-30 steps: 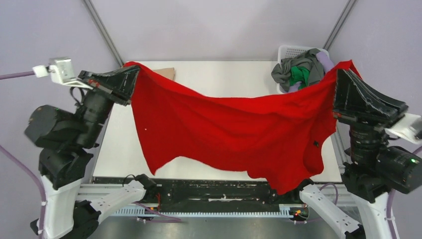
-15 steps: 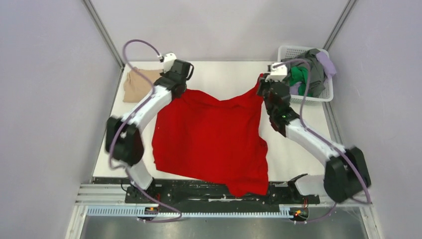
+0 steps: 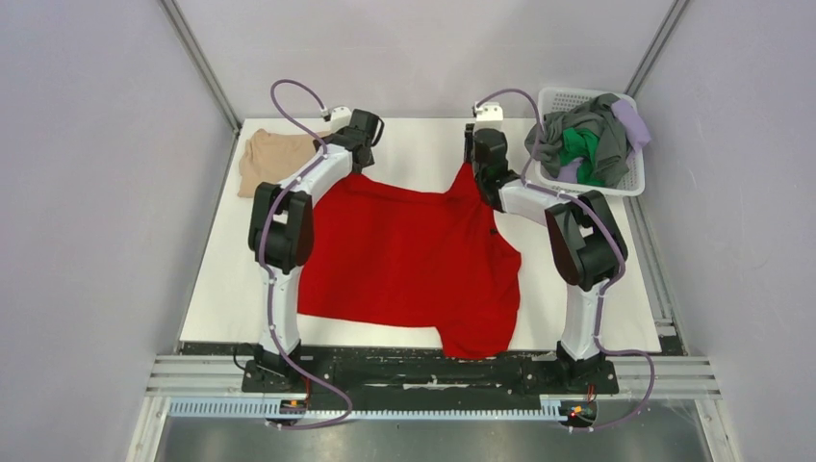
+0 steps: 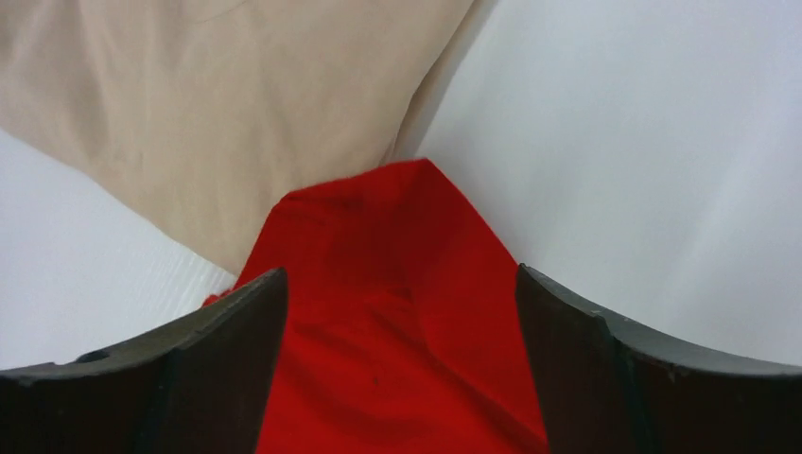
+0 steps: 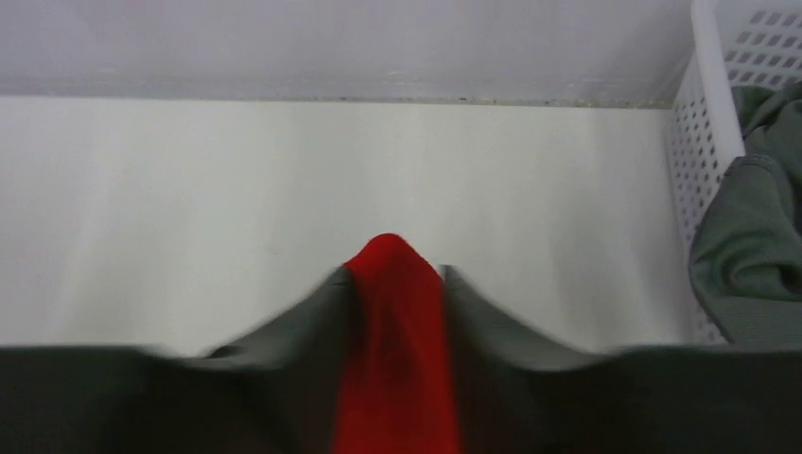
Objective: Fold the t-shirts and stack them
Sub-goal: Flatten out the tshirt
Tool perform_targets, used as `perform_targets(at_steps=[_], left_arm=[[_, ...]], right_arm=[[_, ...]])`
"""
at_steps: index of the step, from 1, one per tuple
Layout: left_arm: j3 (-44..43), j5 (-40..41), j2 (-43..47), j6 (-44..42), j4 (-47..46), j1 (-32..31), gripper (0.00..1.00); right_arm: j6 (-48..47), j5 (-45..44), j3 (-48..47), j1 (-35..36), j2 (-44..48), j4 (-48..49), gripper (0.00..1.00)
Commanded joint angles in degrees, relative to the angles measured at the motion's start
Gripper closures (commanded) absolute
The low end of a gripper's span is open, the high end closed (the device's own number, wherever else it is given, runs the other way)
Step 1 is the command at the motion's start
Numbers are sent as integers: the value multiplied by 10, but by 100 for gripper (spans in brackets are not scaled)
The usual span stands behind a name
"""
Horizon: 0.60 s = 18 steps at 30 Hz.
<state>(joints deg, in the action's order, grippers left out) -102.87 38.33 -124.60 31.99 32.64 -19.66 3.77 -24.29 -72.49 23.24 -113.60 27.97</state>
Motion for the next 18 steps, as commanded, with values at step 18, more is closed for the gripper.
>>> perform_targets(at_steps=[18], left_arm=[[329,-294,329,5,-143,-25,0]], right_arm=[[123,238,326,-2,328,-138,2]])
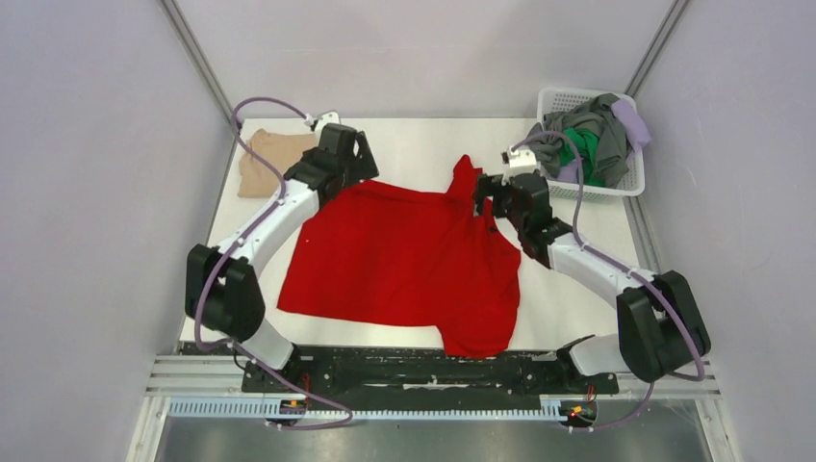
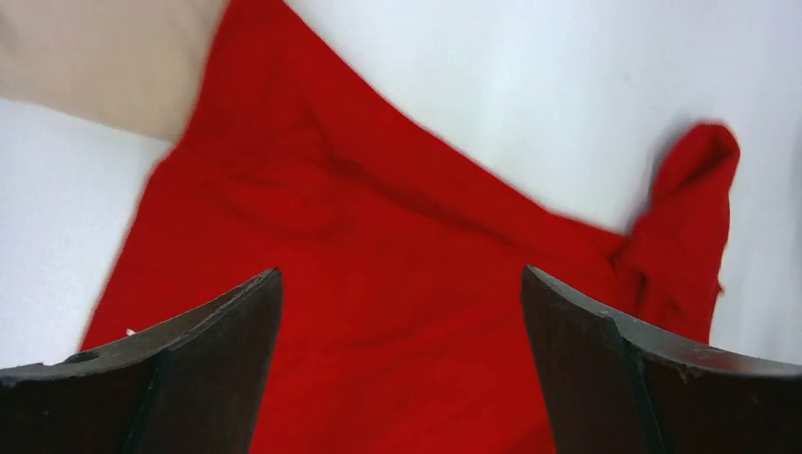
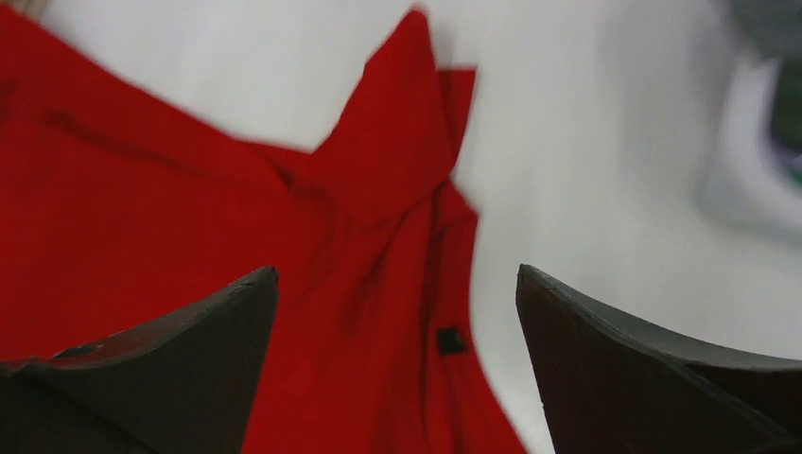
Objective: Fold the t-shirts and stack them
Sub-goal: Flatten out the tshirt
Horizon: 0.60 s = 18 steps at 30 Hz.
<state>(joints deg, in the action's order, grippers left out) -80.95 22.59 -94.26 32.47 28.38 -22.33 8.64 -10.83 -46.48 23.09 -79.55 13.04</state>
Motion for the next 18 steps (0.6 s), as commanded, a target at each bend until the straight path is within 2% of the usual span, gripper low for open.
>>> perform_targets(at_steps=[1,3,4,7,14,18], left_arm=[[131,-148,25,7,-118,1,0],[145,-175,14,42,-124,1,0],[149,-183,6,14,-124,1,0],[170,-192,-11,23,-137,2,0],[228,-197,-37,60,-159,3,0],[266,-188,-36,80,-163,2,0]], right_arm=[[87,122,74,-1,-24,28,2],[102,165,82,-1,-54,50,2],[102,179,82,-1,-68,58,2],[117,194,90,-1,-101,70,1],[167,92,189,-4,-83,78,1],[191,28,267,-32,-23,53,1]])
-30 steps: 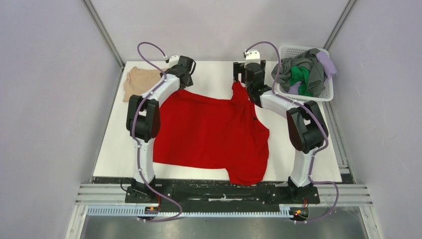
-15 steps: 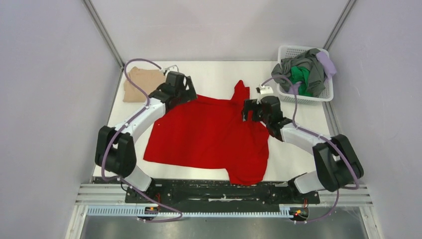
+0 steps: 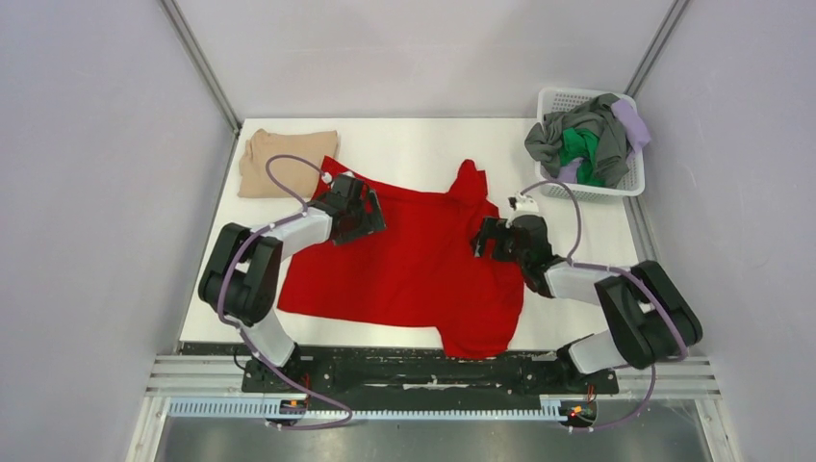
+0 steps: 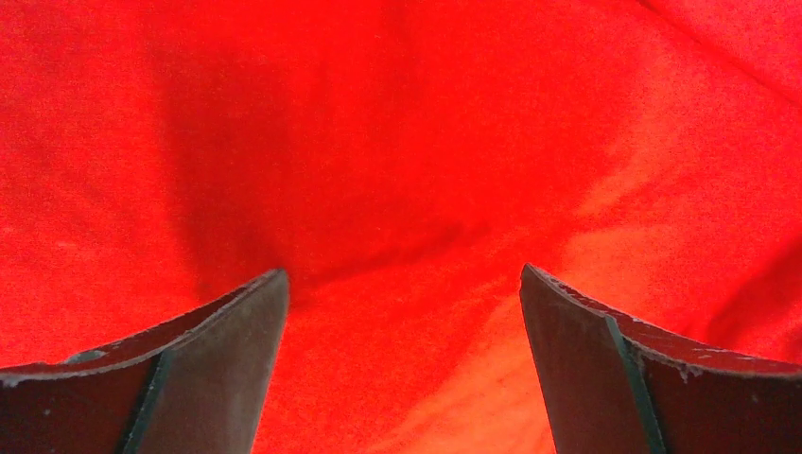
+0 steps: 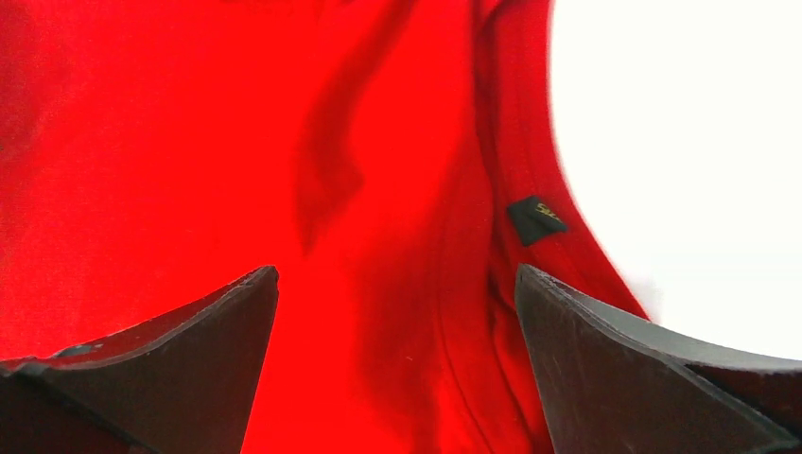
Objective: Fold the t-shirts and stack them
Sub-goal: Flatten out the tshirt
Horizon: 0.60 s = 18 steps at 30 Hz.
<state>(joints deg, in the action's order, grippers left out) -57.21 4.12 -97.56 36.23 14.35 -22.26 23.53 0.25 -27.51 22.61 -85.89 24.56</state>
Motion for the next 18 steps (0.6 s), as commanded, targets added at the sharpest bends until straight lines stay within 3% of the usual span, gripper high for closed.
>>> perform_targets(at_steps=[1,7,12,18], left_arm=[[38,-1,2,46,-23,2,0],[119,-38,45,81,-34,-3,0],[208,-87,114,118,-33,-41,0],[232,-77,232,132,5,-70,0]], right_arm=[[44,-101,96,-36,66,-72,1],[30,-156,151,-89,195,-165,1],[23,-172,182,-104,243,-197,1],[-23,-164,134,-105,316,-223,1]])
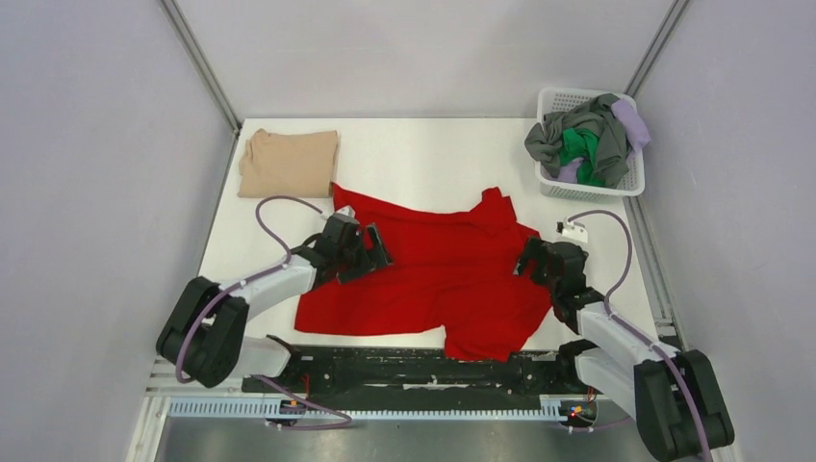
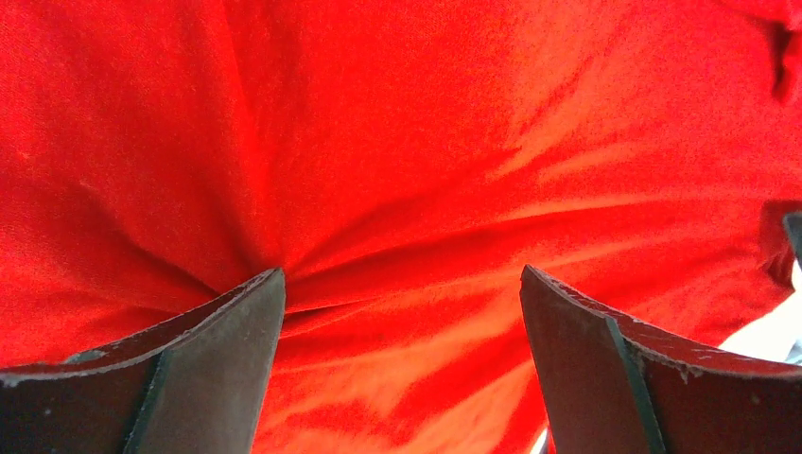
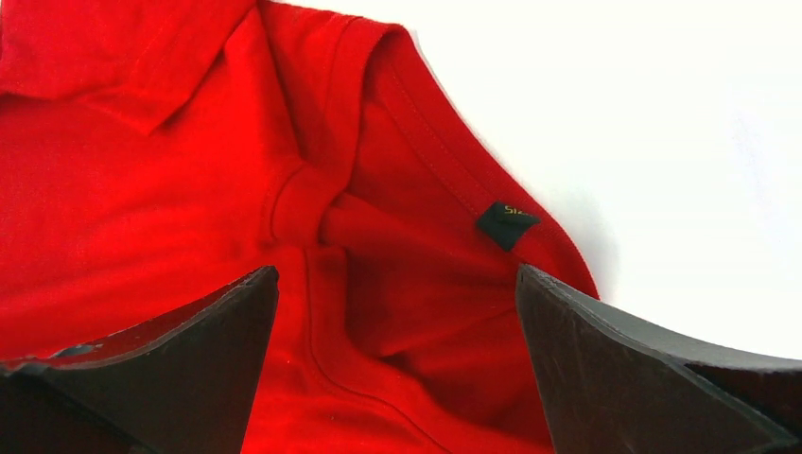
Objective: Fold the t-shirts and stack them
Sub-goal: Flatten out the tshirt
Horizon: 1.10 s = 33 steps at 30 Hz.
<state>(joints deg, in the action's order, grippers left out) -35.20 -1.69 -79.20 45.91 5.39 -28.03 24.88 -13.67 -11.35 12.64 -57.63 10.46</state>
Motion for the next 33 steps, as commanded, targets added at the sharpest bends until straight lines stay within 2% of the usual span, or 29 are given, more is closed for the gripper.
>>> perform_targets(at_steps=[1,6,10,17,27,33], left_arm=[[0,-5,66,26,108,-13,0],[-83,91,85,-11,139,-12,0],[-133,93,34,-21,105,-11,0],[-192,57,-86,-28,74,-5,0],[-176,48,-138,-41,54,10,0],[-163,40,-158,-46,47,18,0]], right_arm=[[-49,-8,-43,-6,43,-84,1],[-70,133,-107,-4,41,-18,1],[-33,205,-126,10,-33,72,2],[0,217,-198,58,-217,144,2],[29,188,-230,83,-337,210,2],[89,79,-306,90,-441,399,2]])
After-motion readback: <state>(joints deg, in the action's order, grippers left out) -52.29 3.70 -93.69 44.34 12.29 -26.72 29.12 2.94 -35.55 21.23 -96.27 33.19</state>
